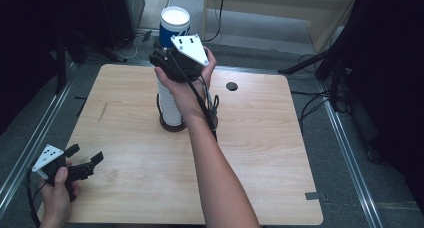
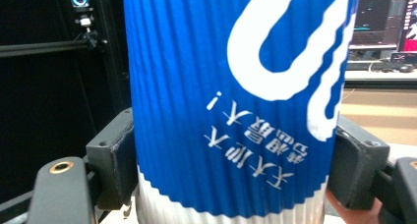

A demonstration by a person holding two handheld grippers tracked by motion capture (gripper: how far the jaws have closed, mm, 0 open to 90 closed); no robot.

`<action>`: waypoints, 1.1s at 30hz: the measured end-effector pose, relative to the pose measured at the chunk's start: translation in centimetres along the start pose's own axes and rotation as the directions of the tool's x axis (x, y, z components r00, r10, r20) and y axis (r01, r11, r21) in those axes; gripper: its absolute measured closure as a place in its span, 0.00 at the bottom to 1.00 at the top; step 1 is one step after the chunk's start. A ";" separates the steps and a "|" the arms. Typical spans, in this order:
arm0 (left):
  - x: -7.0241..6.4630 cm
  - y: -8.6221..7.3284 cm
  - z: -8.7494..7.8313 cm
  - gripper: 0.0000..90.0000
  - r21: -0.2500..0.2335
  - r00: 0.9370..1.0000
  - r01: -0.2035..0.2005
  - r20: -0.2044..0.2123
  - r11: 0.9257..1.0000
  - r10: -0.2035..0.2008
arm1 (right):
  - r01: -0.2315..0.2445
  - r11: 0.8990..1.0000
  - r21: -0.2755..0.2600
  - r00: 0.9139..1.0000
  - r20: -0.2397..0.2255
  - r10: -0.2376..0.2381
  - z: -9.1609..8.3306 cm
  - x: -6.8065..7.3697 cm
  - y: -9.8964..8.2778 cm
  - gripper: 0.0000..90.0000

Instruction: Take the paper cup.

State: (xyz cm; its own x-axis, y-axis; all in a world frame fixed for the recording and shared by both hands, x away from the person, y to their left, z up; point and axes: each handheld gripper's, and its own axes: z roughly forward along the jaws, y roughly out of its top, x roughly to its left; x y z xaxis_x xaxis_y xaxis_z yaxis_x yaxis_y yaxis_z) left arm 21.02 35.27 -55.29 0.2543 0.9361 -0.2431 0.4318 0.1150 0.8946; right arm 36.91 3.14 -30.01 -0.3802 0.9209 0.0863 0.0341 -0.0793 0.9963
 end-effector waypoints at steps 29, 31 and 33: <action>-0.1 0.0 0.1 0.01 0.002 1.000 -0.006 -0.001 1.000 0.006 | 0.037 0.999 0.015 0.993 0.109 -0.039 -3.8 -6.6 -2.2 0.23; -0.1 0.0 0.1 0.01 0.004 1.000 -0.009 -0.001 1.000 0.009 | 0.046 0.999 0.019 0.992 0.116 -0.048 -4.2 -6.9 -2.6 0.23; -0.1 0.0 0.1 0.01 0.006 1.000 -0.011 -0.002 1.000 0.011 | 0.051 0.998 0.024 0.991 0.123 -0.053 -4.6 -7.3 -3.0 0.23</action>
State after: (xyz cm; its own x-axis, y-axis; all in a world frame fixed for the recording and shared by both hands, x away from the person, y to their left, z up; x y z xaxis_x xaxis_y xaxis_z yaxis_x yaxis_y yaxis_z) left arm 21.05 35.14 -55.28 0.2574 0.9380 -0.2322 0.4338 0.1025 0.8952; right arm 35.38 -5.11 -33.58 -0.2650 0.9637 0.0323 0.0367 -0.0233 0.9991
